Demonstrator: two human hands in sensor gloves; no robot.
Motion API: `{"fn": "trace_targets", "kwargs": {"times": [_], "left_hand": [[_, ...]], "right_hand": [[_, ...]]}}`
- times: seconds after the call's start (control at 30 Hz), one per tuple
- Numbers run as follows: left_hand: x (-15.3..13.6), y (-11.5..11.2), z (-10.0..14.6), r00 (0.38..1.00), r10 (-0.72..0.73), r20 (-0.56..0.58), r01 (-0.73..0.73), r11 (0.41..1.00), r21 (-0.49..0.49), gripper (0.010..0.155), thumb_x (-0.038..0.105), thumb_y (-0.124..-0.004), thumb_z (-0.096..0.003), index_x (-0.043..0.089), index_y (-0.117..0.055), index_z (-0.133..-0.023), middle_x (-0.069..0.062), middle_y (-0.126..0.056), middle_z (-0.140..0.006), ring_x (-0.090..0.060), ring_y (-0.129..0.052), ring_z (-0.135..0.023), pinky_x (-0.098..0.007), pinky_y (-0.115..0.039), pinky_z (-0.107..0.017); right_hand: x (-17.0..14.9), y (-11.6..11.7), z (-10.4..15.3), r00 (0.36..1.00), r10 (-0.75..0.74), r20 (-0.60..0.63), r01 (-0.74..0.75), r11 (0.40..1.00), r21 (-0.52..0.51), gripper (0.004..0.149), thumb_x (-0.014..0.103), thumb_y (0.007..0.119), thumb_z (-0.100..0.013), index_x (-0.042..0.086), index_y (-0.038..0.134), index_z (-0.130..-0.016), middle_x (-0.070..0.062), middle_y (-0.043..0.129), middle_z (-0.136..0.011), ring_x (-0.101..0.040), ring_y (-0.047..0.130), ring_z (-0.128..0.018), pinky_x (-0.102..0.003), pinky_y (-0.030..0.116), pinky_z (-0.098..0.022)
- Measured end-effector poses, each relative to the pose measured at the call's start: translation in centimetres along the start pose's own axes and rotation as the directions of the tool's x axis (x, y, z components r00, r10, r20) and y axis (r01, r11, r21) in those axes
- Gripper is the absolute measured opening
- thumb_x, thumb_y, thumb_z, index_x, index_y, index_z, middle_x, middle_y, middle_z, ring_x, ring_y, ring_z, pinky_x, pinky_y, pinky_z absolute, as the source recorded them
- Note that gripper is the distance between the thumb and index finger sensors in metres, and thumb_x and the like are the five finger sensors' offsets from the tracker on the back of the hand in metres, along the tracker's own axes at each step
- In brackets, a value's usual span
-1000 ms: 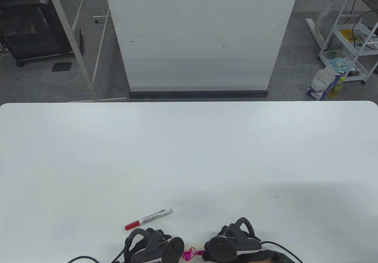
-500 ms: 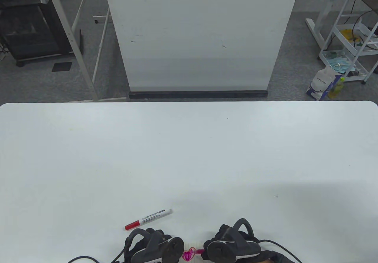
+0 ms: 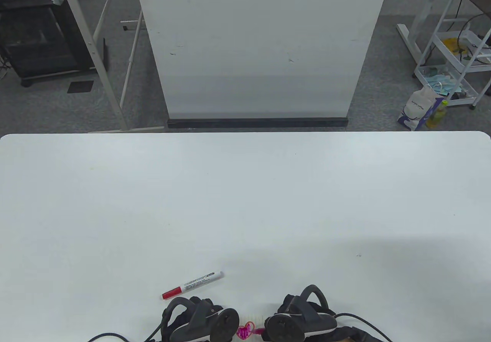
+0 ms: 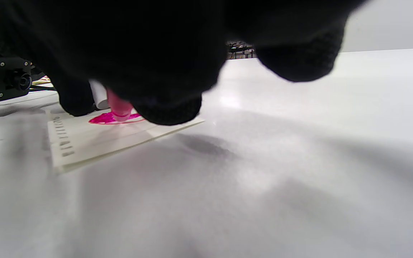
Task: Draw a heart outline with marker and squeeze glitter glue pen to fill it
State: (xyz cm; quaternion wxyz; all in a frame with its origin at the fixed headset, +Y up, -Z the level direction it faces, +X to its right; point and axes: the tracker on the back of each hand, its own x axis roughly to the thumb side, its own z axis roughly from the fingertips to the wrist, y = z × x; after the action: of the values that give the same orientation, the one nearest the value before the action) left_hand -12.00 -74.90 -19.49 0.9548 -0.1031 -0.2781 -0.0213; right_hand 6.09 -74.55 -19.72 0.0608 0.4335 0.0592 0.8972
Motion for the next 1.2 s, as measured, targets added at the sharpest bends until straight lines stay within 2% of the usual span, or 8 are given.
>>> {"fn": "trace_targets", "kwargs": {"times": [0.4, 0.93, 1.2], "left_hand": [[0.00, 0.00, 0.01, 1.000, 0.000, 0.000, 0.000, 1.000, 0.000, 0.046, 0.046, -0.096, -0.0378, 0.024, -0.090, -0.078, -0.002, -0.104, -0.060, -0.030, -0.101, -0.055, -0.060, -0.075, -0.058], [-0.03, 0.00, -0.01, 1.000, 0.003, 0.000, -0.003, 1.000, 0.000, 0.047, 0.046, -0.096, -0.0378, 0.024, -0.090, -0.078, -0.001, -0.104, -0.060, -0.030, -0.101, -0.055, -0.060, -0.075, -0.058], [-0.02, 0.00, -0.02, 1.000, 0.004, 0.001, -0.004, 1.000, 0.000, 0.047, 0.046, -0.096, -0.0378, 0.024, -0.090, -0.078, -0.001, -0.104, -0.060, -0.030, -0.101, -0.055, -0.060, -0.075, -0.058]], "right_hand": [[0.13, 0.18, -0.04, 1.000, -0.024, -0.010, 0.025, 1.000, 0.005, 0.047, 0.043, 0.081, -0.036, 0.005, 0.103, -0.052, -0.001, 0.098, -0.003, -0.016, 0.088, 0.010, -0.036, 0.090, -0.036], [-0.55, 0.10, -0.15, 0.998, -0.041, -0.057, 0.040, 0.999, -0.016, 0.047, 0.044, 0.080, -0.037, 0.007, 0.102, -0.056, 0.000, 0.098, -0.006, -0.015, 0.088, 0.007, -0.037, 0.089, -0.037], [-0.12, 0.08, -0.18, 0.997, -0.072, -0.028, 0.072, 0.997, 0.032, 0.047, 0.045, 0.080, -0.037, 0.008, 0.102, -0.055, 0.000, 0.098, -0.006, -0.015, 0.088, 0.007, -0.037, 0.089, -0.038]]}}
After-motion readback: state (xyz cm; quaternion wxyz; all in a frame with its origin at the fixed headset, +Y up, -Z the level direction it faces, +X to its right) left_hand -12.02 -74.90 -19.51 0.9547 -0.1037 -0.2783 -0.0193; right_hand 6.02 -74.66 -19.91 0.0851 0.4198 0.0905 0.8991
